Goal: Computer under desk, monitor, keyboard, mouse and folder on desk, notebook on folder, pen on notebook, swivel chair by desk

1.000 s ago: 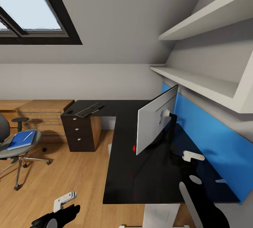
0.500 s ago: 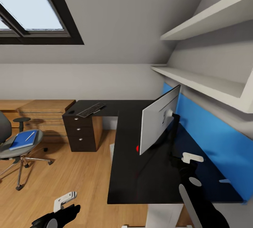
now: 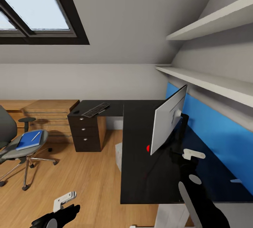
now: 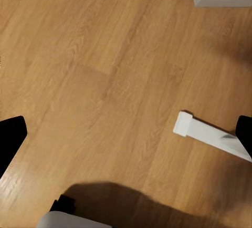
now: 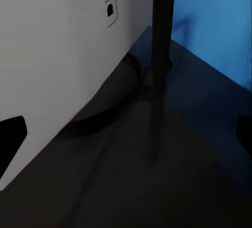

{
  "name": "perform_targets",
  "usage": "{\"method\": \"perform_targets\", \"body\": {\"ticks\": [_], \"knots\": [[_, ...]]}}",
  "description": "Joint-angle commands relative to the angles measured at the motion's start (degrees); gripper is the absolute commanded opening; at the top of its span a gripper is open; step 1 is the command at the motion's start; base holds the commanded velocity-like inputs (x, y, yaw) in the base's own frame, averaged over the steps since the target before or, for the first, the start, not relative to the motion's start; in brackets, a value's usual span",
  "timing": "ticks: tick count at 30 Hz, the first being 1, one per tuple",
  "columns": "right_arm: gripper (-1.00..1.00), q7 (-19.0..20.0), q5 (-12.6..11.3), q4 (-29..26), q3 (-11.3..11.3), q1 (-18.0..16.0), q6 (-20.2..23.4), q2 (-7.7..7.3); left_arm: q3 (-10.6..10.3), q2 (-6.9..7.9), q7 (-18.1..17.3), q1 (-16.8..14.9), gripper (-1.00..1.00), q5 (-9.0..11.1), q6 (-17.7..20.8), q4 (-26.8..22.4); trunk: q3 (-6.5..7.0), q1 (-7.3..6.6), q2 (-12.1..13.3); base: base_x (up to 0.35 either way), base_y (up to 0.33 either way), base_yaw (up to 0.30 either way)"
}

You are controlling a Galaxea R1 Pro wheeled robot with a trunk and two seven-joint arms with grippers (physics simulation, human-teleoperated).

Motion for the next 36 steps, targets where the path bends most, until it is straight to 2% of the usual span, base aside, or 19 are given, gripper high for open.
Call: {"method": "perform_targets", "body": {"ticks": [1,3,5,6,8,11,13,16,21,27,30,36], "knots": [[1.0,-1.42,0.21,-0.2,0.79,-0.11,0.13,-0.08,0.06,-0.05,0.47,-0.01,1.0,0.6,0.15,-0.09,-0.06,0.01,-0.05,0.0,0.031,0.0],[1.0,-4.56,8.06,-0.25,6.78,-0.19,-1.63,-0.11,0.05,-0.09,0.45,-0.01,1.0,0.61,0.2,-0.01,-0.06,0.01,-0.05,0.0,0.009,0.0],[1.0,-5.5,10.84,-0.21,8.38,-0.2,-3.11,-0.08,0.05,-0.1,0.44,-0.01,1.0,0.64,0.22,0.02,-0.06,0.01,-0.05,0.0,0.005,0.0],[1.0,-6.74,13.49,-0.11,9.93,-0.21,-4.6,-0.06,0.02,-0.11,0.43,-0.01,1.0,0.65,0.23,0.05,-0.06,0.01,-0.05,0.0,0.003,0.0],[1.0,-8.78,16.64,0.25,12.34,-0.21,-6.11,-0.04,-0.01,-0.11,0.43,-0.01,1.0,0.66,0.23,0.06,-0.06,0.01,-0.05,0.0,0.002,0.0],[1.0,-10.51,18.67,0.71,14.97,-0.21,-7.05,-0.03,-0.01,-0.12,0.47,-0.01,1.0,0.69,0.24,0.08,-0.06,0.01,-0.05,0.0,0.0,0.0],[1.0,-10.95,19.21,0.95,15.76,-0.22,-7.2,0.02,-0.02,-0.12,0.49,-0.01,1.0,0.72,0.24,0.08,-0.06,0.01,-0.05,0.0,0.0,0.0],[1.0,-11.25,19.83,1.45,16.61,-0.23,-7.19,1.06,-0.02,-0.12,0.55,-0.01,1.0,0.75,0.24,0.12,-0.06,0.01,-0.05,0.0,0.0,0.0],[1.0,-11.22,20.3,1.84,16.73,-1.51,-6.43,4.93,-0.04,-0.12,0.53,-0.01,1.0,0.76,0.24,0.16,-0.06,0.01,-0.05,0.0,0.0,0.0],[1.0,-10.92,20.14,2.28,17.12,-2.95,-5.19,7.37,-0.04,-0.12,0.52,-0.01,1.0,0.77,0.24,0.17,-0.06,0.01,-0.05,0.0,0.0,0.0],[1.0,-9.72,20.1,5.28,17.21,-3.29,-5.4,9.39,-0.04,-0.12,0.51,-0.01,1.0,0.77,0.24,0.17,-0.06,0.01,-0.05,0.0,0.0,0.0],[1.0,-8.7,19.96,9.98,17.18,-4.34,-9.75,10.24,-0.08,-0.14,0.58,-0.01,1.0,0.77,0.22,0.17,-0.06,0.01,-0.05,0.0,0.0,0.0]]}}
